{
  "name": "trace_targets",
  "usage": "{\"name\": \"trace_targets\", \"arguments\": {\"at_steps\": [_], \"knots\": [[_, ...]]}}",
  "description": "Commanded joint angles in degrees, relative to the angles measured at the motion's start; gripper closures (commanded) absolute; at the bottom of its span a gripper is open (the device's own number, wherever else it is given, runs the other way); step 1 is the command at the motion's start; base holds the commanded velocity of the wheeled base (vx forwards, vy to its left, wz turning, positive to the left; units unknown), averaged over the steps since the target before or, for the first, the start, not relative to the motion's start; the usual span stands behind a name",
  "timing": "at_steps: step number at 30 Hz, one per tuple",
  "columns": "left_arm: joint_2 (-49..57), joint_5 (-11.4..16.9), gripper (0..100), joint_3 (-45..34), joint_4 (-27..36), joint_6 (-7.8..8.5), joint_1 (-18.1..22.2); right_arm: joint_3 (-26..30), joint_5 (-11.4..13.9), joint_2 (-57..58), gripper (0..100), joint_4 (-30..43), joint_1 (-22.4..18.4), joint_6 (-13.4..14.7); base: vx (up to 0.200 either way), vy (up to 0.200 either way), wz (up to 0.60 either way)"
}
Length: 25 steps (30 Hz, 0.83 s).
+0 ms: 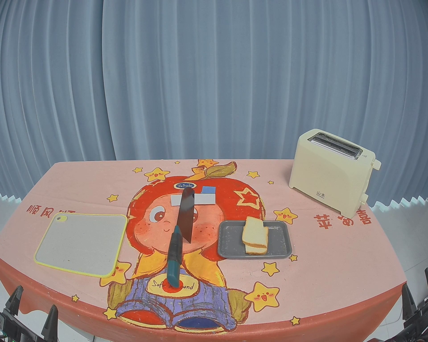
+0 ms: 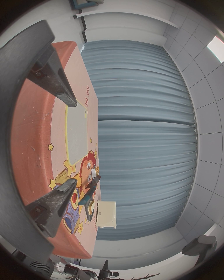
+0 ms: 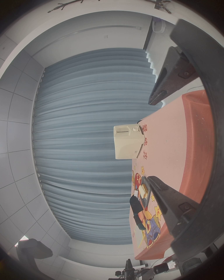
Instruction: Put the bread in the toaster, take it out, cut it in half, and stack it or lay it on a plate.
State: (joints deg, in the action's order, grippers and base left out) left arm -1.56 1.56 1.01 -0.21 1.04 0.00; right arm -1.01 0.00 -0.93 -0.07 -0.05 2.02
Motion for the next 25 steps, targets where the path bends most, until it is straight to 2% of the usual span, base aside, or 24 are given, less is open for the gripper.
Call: {"name": "trace_targets", "arguments": {"at_steps": [1,25], "knots": [[-0.1,0.0,0,-1.0,-0.1,0.02,0.0,0.9,0.0,0.9,0,0.2,0.0,0.1,0.0,0.0,0.0],[0.0,-0.1,0,-1.0,-0.1,-0.25,-0.1,1.0,-0.1,0.9,0,-0.3,0.0,-0.1,0.0,0.0,0.0]]}}
